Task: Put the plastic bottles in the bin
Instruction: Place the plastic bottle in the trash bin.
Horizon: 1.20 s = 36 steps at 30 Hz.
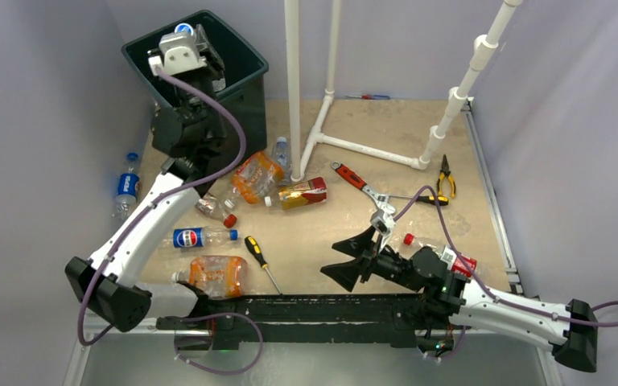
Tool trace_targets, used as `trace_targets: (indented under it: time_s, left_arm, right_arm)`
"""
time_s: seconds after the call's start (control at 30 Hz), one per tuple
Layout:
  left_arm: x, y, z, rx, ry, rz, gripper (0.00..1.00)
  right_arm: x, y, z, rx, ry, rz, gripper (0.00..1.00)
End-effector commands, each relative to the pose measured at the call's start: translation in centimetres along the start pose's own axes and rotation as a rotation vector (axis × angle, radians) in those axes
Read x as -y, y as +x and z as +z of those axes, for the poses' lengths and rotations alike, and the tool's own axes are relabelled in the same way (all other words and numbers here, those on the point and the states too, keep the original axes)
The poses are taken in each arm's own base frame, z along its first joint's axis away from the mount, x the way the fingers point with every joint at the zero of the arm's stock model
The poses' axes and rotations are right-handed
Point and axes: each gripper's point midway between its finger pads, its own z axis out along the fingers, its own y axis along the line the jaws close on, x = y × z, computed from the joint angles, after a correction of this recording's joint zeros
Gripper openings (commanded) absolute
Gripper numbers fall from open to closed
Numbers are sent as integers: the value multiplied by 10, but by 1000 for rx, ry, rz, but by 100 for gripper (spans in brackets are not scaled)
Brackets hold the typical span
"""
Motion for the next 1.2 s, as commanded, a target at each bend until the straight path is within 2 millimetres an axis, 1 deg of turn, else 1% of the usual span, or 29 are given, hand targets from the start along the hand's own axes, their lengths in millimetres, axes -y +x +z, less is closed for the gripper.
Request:
trace_targets:
  time_s: [0.0,0.1,0.27,0.33,0.4,0.5,0.57,0.67,0.77,0.9,1.1,1.17]
  left_arm:
    - [-16,-9,21,38,-74,2,0]
    - [-18,7,38,17,-73,-5,0]
    - [-39,39,66,-39,-127,-28,0]
    - [-43,48,71,-47,-123,-38,0]
    - [-43,53,73,-50,-109,-39,0]
    - [-45,68,80,-65,-111,-20,0]
    - [-50,83,88,-81,-126,-27,0]
    - [-53,110,99,-108,-130,-39,0]
    - [-55,144,100,-158,-149,-30,0]
    - [-54,180,91,-216,-139,-49,0]
    - [-53,220,80,-295,-138,-63,0]
    - [-54,228,77,-319,-144,-60,0]
  right_arm:
    - [5,1,-2,-5,27,3,97]
    - [6,3,-1,-11,33,0,97]
    - [7,6,1,-11,27,6,97]
    - [5,5,3,-8,19,13,97]
    - [3,6,4,-7,6,22,97]
    - [6,10,4,4,1,38,97]
    - [10,14,4,-7,14,27,97]
    - [11,13,8,-32,38,-4,97]
    - [14,14,8,-41,52,-10,97]
    - [17,17,5,-32,55,2,97]
    - [22,16,5,-41,90,-23,97]
    - [22,15,5,-38,90,-23,97]
